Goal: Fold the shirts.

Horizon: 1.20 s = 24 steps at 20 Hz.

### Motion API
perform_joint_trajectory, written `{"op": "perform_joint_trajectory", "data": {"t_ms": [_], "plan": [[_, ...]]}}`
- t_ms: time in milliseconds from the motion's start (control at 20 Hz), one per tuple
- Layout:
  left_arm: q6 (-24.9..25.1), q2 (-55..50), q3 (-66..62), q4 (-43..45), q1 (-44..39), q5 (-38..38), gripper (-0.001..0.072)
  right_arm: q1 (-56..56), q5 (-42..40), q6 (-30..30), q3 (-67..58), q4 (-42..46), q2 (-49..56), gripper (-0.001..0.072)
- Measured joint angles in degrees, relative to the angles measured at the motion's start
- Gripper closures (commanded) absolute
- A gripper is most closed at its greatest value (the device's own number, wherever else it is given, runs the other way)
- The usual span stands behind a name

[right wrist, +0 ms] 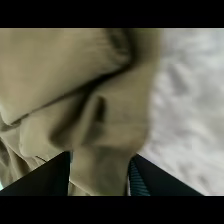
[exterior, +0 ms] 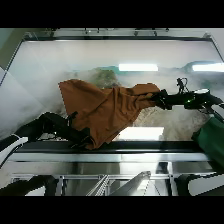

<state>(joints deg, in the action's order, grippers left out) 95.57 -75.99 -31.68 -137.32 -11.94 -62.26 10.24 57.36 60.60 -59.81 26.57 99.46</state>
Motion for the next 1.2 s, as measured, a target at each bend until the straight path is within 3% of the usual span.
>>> {"op": "perform_joint_trajectory", "data": {"t_ms": [50, 100, 400, 650, 900, 1050, 1200], "plan": [[0.1, 0.0, 0.0, -0.1, 0.0, -0.2, 0.0688, -1.0, -0.3, 0.5, -0.7, 0.7, 0.2, 0.0605], [0.5, 0.0, 0.0, -0.1, 0.0, -0.4, 0.0688, -1.6, -0.3, 0.8, -1.2, 1.0, 0.3, 0.0687], [7.2, 10.8, -6.5, -6.0, 7.2, -5.1, 0.0688, -1.0, 10.5, -2.5, -4.5, -5.9, -7.1, 0.069], [10.6, 33.3, -30.7, -10.7, 23.2, -9.7, 0.0688, 4.5, 19.3, -6.3, -5.1, -16.3, -34.2, 0.069], [11.0, 42.2, -65.0, -9.0, 41.8, -8.2, 0.0687, 13.7, 10.6, -9.0, -9.4, -21.3, -65.3, 0.0691], [10.4, 37.4, -80.5, -7.3, 41.3, -8.1, 0.0688, 20.5, 3.4, -10.4, -16.1, -17.3, -73.5, 0.0691], [9.3, 30.5, -85.9, -6.7, 33.8, -10.4, 0.0688, 25.3, 2.2, -11.6, -22.2, -17.3, -70.2, 0.0691]]}}
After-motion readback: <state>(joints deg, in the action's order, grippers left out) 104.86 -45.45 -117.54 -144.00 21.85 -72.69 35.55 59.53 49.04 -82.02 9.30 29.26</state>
